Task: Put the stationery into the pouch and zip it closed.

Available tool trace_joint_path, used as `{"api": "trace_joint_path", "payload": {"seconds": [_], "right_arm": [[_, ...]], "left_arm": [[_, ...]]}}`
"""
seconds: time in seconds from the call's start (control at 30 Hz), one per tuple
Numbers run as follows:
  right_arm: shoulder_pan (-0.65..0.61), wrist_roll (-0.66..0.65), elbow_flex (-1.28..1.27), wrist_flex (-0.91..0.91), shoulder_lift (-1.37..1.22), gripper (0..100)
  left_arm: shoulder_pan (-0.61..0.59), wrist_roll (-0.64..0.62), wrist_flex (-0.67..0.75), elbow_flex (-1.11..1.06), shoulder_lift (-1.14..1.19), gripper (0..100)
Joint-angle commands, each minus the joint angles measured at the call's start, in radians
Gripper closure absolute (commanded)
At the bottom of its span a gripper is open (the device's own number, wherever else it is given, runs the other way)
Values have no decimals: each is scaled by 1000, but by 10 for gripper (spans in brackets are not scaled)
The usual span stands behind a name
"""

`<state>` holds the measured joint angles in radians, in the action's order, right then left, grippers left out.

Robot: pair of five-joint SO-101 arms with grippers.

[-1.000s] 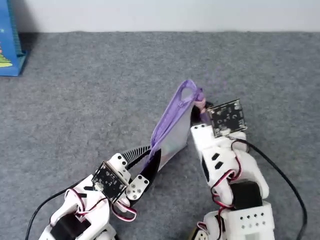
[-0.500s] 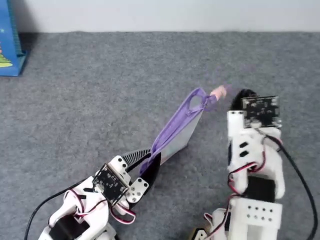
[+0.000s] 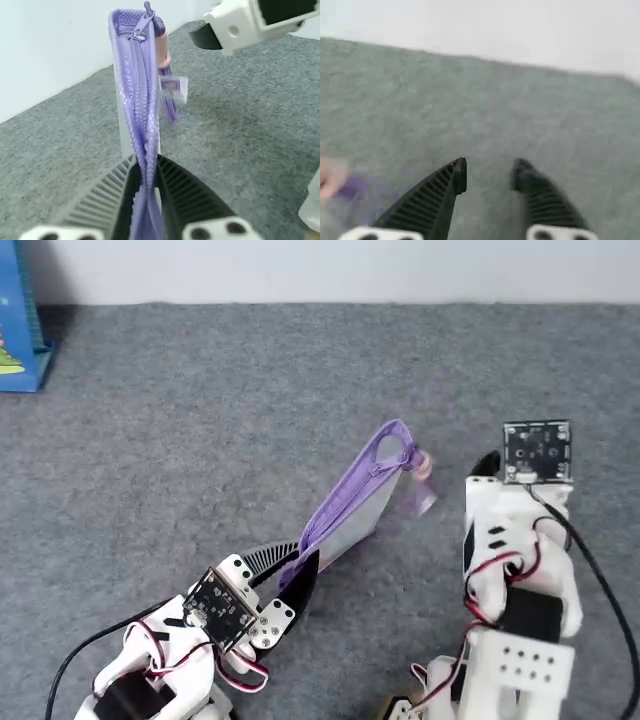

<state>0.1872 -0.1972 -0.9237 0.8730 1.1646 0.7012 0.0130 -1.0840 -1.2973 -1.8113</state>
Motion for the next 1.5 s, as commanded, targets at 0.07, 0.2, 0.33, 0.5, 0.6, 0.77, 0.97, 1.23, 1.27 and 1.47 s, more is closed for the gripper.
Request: {"api": "trace_joint_path", "payload": {"seconds": [0.07, 0.2, 0.33, 0.5, 0.6, 0.77, 0.97, 1.23, 1.27, 1.47], "right_arm": [[-94, 25, 206, 289, 25, 860], [-170, 34, 381, 476, -73, 858], [-236, 34, 494, 562, -173, 858], [-245, 3, 520, 570, -200, 853], [-246, -92, 520, 578, -200, 799], [-392, -95, 523, 616, -200, 757], [-483, -92, 511, 510, -213, 757], [-364, -98, 505, 409, -380, 763], [-358, -98, 505, 406, -400, 783], [-358, -213, 514, 383, -406, 975]], "left_arm": [[2, 2, -12, 31, -11, 990], [2, 2, -14, 31, -11, 990], [2, 2, -15, 31, -11, 990], [2, 2, -15, 31, -11, 990], [2, 2, -15, 31, -11, 990], [2, 2, -15, 30, -11, 990], [2, 2, -20, 30, -11, 989], [2, 2, -37, 30, -11, 989], [2, 2, -37, 30, -11, 989], [2, 2, -37, 30, -11, 989]]}}
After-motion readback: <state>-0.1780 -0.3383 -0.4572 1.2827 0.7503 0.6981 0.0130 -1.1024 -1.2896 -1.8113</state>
